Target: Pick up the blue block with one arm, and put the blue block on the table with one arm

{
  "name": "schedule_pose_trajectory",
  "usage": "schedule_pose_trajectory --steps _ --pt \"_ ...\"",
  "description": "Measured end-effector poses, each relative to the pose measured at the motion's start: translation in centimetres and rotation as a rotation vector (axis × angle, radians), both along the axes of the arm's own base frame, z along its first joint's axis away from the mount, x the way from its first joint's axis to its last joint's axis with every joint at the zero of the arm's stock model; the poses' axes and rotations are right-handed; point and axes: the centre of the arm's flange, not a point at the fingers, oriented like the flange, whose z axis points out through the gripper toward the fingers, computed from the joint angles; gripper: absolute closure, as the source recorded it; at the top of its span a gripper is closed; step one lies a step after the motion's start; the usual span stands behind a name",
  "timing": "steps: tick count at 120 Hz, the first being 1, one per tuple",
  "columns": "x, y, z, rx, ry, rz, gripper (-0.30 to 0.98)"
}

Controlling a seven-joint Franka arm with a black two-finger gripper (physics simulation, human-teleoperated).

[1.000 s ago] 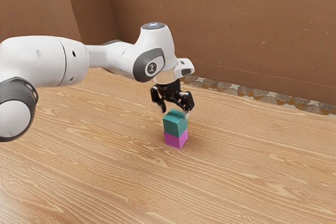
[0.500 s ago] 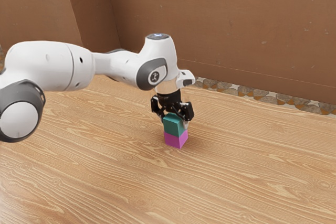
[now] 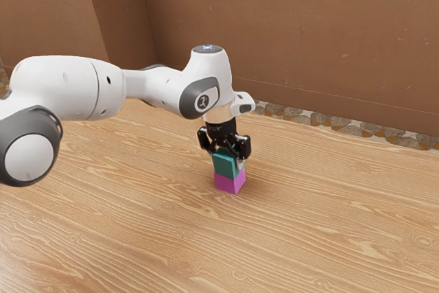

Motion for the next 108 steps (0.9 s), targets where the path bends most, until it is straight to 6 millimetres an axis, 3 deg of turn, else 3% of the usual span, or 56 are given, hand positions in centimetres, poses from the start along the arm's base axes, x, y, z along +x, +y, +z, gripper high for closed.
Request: schedule_pose_trajectory --steps 33,46,53,57,82,108 --pt "0.5 0.4 0.6 0.005 -0.009 0.014 0.3" --pt "1.6 0.7 3.8 0.022 -0.025 0.022 0.31" --pt "1.6 0.6 4.4 0.034 -0.011 0.019 0.31" --pt "1.4 -0.2 4.0 0.034 0.008 0.009 0.31" --pt "0.1 -10.9 2.5 -0.013 0.026 -0.145 0.31" --pt "0.9 -12.4 -1.2 0.002 0.019 -0.147 0.31"
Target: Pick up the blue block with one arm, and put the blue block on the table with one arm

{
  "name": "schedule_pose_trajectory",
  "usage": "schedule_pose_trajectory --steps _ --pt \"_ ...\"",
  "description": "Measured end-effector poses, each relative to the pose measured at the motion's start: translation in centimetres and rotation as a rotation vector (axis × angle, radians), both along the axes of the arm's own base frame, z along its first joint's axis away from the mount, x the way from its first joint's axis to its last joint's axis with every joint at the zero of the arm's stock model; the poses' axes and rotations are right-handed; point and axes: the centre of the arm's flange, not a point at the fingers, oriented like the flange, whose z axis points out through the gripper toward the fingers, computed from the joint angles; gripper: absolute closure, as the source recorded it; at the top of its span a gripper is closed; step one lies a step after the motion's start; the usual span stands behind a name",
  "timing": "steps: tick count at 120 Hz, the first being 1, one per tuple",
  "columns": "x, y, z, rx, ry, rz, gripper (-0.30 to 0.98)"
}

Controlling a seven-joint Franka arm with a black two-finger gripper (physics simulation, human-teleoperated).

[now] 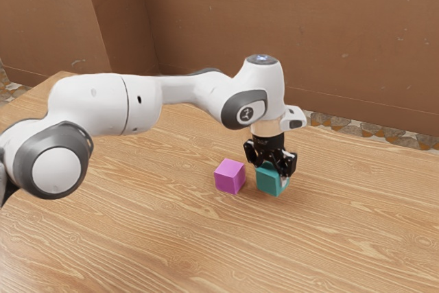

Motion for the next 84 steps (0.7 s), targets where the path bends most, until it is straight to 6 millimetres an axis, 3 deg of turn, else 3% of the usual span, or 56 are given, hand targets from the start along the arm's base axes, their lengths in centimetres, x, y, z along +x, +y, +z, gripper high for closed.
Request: schedule_pose_trajectory --steps 15,39,51,55,63,72,84 --pt "0.0 -0.1 -0.4 0.002 -0.009 0.012 0.3" --pt "0.1 0.0 -0.4 0.0 -0.018 0.027 0.12" --pt "0.3 0.5 1.2 0.001 -0.025 0.044 0.07" --pt "0.6 1.8 3.4 -0.004 -0.036 0.077 0.06" --pt "-0.5 4.8 11.1 -0.019 -0.065 0.15 0.05" --pt "-4.6 9.9 18.0 -0.009 -0.063 0.239 0.03" --pt "-10.3 18.7 24.1 -0.045 -0.048 0.368 0.02"
